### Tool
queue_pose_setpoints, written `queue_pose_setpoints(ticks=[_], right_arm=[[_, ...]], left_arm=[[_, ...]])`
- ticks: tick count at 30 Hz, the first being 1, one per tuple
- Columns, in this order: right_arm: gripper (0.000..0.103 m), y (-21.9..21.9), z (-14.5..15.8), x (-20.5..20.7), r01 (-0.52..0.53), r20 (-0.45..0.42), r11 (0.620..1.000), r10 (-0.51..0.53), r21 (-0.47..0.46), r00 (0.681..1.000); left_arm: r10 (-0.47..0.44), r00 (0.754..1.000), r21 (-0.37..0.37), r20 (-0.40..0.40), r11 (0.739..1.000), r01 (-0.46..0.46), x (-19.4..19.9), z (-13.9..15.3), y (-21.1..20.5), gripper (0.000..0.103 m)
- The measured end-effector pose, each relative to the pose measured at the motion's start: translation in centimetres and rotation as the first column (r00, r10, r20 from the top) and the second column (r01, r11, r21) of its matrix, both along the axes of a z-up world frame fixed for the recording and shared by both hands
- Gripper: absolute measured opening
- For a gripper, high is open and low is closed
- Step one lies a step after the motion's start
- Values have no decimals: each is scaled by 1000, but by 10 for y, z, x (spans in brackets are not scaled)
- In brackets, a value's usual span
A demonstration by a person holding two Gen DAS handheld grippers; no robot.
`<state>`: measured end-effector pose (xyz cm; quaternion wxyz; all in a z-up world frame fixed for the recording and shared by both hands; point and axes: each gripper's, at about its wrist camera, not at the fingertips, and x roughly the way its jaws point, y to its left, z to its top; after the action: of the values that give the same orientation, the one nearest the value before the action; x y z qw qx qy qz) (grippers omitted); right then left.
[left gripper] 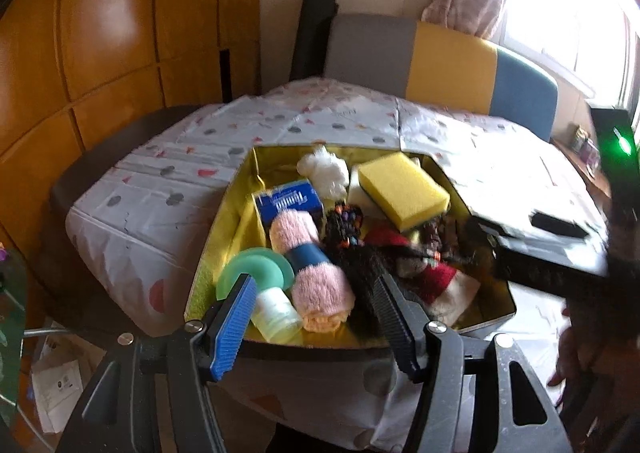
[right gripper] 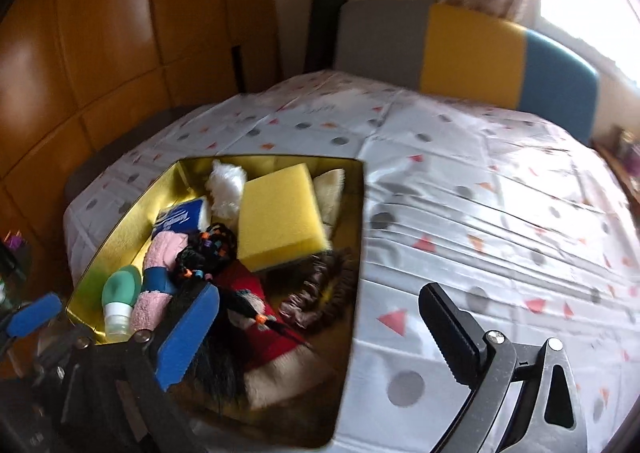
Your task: Organize soft objects
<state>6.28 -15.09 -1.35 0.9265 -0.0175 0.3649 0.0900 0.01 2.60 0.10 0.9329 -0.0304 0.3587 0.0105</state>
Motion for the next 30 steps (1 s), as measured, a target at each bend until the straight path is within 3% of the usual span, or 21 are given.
queue_pose_setpoints(ticks=[7, 18, 30], right_arm=[[103, -9, 6, -41, 114, 80, 993, -114, 10, 990], [103, -7, 26, -64, 131, 169, 991, -130, 4, 977], [103, -4, 25, -67, 125, 167, 992, -124, 5, 978]], left_arm=[[28, 997, 2, 67, 1000, -28, -8, 13, 0, 68], [67, 994, 11, 81, 998, -68, -15, 17, 4, 68], [69, 995, 9, 72, 998, -70, -16, 17, 5, 68]])
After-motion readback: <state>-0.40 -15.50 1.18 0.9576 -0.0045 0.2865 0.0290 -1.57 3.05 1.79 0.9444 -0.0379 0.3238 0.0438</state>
